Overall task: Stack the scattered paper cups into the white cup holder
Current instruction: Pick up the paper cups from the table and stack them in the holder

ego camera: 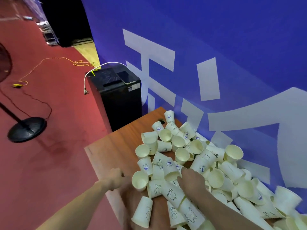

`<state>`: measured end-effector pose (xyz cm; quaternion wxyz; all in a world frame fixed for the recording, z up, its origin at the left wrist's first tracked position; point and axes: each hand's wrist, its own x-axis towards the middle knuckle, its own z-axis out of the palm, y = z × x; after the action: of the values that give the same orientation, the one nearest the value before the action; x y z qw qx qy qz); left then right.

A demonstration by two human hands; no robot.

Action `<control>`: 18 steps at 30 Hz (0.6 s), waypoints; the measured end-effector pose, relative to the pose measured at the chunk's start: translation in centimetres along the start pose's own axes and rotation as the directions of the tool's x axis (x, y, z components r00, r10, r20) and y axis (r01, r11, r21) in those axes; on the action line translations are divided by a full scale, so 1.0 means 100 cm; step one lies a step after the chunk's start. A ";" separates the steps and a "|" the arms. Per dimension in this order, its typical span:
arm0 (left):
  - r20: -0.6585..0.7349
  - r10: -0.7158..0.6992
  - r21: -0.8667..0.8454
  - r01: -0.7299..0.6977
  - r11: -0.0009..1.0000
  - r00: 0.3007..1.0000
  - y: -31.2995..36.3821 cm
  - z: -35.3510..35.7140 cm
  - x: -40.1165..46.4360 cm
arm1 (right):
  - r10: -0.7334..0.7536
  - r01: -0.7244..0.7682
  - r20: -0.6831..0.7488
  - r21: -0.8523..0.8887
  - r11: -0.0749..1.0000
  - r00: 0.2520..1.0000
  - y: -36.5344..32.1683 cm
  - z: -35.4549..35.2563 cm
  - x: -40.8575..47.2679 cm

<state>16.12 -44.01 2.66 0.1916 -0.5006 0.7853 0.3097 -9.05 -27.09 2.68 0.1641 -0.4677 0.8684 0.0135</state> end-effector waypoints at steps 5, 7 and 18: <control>0.067 0.065 -0.025 -0.063 0.998 0.996 0.007 0.000 0.023 | -0.047 0.052 0.072 -0.066 0.996 0.996 -0.002 0.015 0.031; 0.096 0.068 0.025 -0.071 0.997 0.993 0.009 0.002 0.032 | -0.054 0.064 0.089 -0.112 0.992 0.995 -0.002 0.019 0.037; 0.008 0.110 0.124 -0.110 0.986 0.994 0.020 -0.012 0.036 | 0.044 -0.044 0.020 -0.001 0.999 0.999 -0.006 -0.017 0.032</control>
<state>12.76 -46.66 1.95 0.2054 -0.4436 0.8294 0.2705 -10.63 -30.29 3.42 0.1723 -0.4483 0.8769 0.0219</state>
